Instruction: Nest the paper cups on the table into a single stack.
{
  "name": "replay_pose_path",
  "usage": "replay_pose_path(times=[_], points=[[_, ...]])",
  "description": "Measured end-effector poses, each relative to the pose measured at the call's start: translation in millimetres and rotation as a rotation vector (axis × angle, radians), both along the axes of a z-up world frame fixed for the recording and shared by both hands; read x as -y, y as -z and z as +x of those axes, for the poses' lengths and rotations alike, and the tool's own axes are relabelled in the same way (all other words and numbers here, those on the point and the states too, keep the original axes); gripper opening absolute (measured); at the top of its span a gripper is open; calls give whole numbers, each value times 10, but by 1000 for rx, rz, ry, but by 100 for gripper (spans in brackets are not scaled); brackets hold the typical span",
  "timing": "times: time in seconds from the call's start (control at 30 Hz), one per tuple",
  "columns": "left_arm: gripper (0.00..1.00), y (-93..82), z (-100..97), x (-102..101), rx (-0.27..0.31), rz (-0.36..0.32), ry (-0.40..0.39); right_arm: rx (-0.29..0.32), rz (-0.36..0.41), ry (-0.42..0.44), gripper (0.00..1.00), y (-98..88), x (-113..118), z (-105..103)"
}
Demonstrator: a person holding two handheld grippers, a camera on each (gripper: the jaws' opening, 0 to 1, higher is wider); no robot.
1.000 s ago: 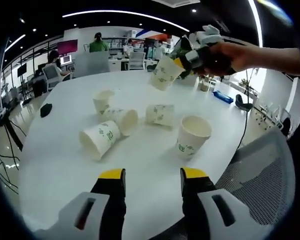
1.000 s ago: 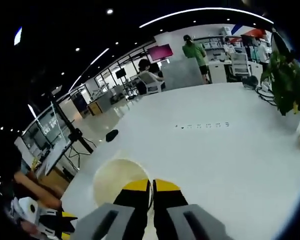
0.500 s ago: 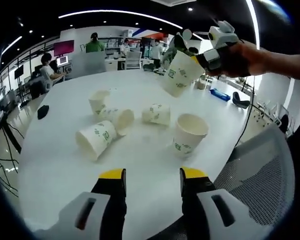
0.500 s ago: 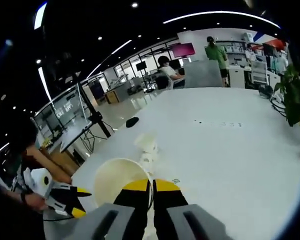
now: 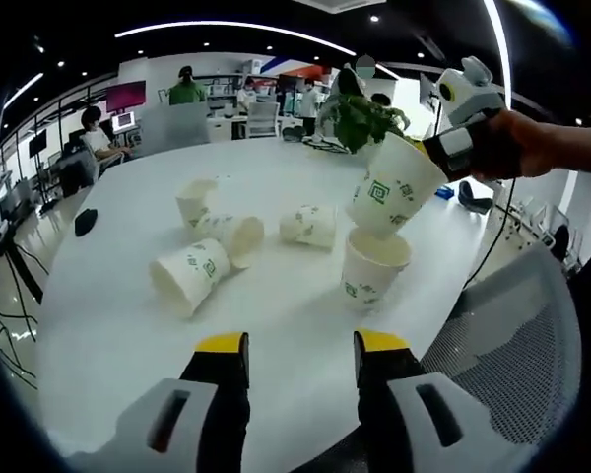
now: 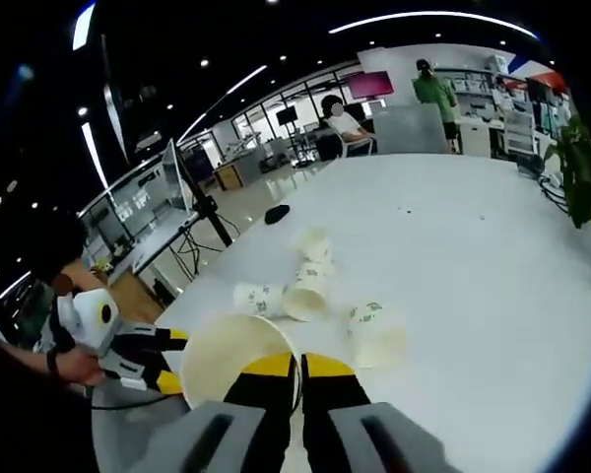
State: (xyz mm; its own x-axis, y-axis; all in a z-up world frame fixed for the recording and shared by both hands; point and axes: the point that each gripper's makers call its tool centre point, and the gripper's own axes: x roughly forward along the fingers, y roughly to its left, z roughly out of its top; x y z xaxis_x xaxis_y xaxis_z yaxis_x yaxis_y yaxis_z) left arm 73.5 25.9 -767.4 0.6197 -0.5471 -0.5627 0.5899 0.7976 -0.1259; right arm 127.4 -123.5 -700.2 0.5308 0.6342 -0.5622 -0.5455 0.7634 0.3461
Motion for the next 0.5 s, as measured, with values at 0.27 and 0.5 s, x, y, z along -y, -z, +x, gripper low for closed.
replay_pose_path(times=[0.27, 0.5], points=[[41, 17, 19, -20, 6, -5, -5, -14, -12, 3, 0, 75, 57, -55], [41, 11, 10, -10, 7, -1, -4, -34, -30, 8, 0, 221, 98, -96]])
